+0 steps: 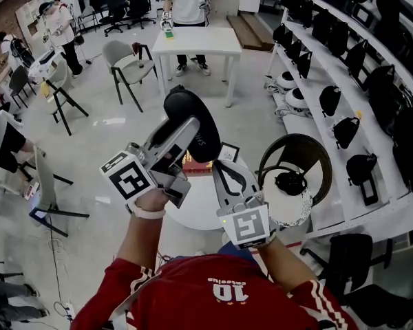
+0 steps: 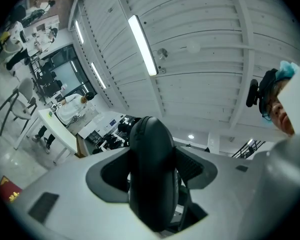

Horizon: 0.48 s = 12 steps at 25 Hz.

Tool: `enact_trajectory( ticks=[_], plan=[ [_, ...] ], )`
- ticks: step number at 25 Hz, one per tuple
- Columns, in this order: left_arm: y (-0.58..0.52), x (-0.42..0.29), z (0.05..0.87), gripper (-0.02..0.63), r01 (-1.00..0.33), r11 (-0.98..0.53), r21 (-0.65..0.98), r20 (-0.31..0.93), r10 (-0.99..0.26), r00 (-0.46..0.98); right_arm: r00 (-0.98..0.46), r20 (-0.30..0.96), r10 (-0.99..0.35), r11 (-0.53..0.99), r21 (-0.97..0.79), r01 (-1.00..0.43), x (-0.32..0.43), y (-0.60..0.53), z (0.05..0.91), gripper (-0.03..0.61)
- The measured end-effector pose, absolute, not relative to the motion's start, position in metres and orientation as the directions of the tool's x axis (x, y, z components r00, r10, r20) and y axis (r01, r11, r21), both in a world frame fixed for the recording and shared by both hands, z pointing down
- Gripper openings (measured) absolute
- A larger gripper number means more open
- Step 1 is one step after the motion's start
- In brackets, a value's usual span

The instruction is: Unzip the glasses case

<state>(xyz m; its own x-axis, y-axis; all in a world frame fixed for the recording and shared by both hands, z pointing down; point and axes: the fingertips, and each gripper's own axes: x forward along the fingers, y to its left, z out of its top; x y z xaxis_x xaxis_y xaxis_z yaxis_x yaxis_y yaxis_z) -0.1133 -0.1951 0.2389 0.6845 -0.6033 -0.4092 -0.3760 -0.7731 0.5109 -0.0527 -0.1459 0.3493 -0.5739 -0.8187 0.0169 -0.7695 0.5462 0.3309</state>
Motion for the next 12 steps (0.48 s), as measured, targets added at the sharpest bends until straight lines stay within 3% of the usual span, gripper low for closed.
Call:
enact_trajectory(
  ticks=[12],
  plan=[
    [-0.215,-0.113,0.271,0.272,-0.336,-0.73,0.596,-0.359,-0.616,0.702,-0.584,0.081,-0.808,0.549,0.462,-0.696,-0.036,-0.163,0.367,0.017]
  ],
)
